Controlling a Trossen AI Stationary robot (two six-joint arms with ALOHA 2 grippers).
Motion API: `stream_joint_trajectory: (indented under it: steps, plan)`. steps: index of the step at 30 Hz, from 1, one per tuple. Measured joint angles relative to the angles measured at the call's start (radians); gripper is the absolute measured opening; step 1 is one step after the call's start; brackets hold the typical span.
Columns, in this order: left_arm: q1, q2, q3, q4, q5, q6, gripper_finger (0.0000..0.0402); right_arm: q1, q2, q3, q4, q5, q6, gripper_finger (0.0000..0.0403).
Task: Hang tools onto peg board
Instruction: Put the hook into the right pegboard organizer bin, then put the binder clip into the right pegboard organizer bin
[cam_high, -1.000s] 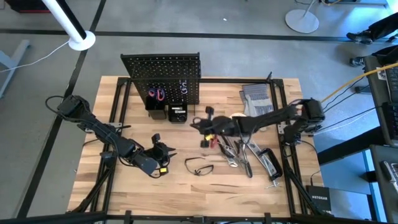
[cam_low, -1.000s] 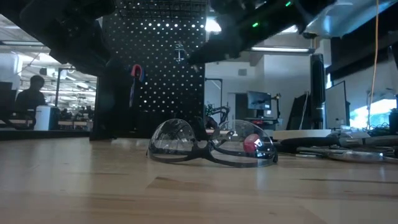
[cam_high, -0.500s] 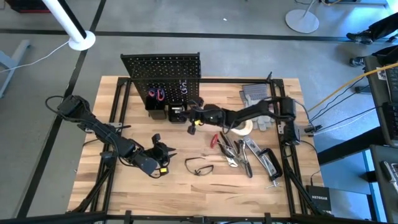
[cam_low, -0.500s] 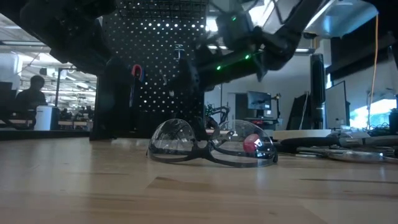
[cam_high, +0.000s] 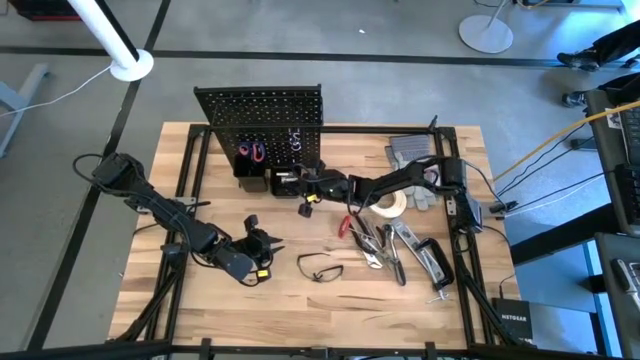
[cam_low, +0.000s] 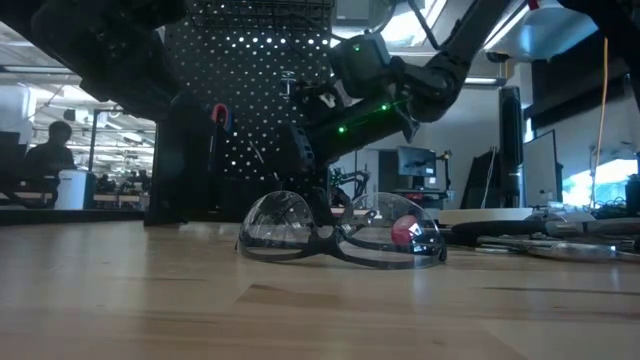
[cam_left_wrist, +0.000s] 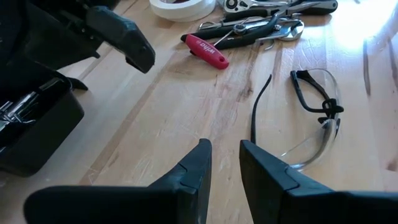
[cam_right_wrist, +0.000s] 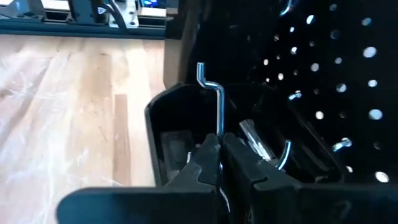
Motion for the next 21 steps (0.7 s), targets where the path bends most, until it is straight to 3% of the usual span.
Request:
stream_joint_trajectory:
  steps: [7,17,21]
  plan:
    - [0.000,0.000,0.000,0.001,0.000,-0.002,0.0072,0.002,0.000,0.000,0.001,0.000,0.000,0.0020]
    - [0.000,0.000,0.000,0.001,0.000,-0.003,0.0072,0.004,-0.037,0.000,-0.029,0.018,-0.001,0.0126]
    - [0.000,0.000,0.000,0.001,0.000,-0.003,0.0072,0.015,-0.122,0.000,-0.164,-0.025,0.009,0.0144]
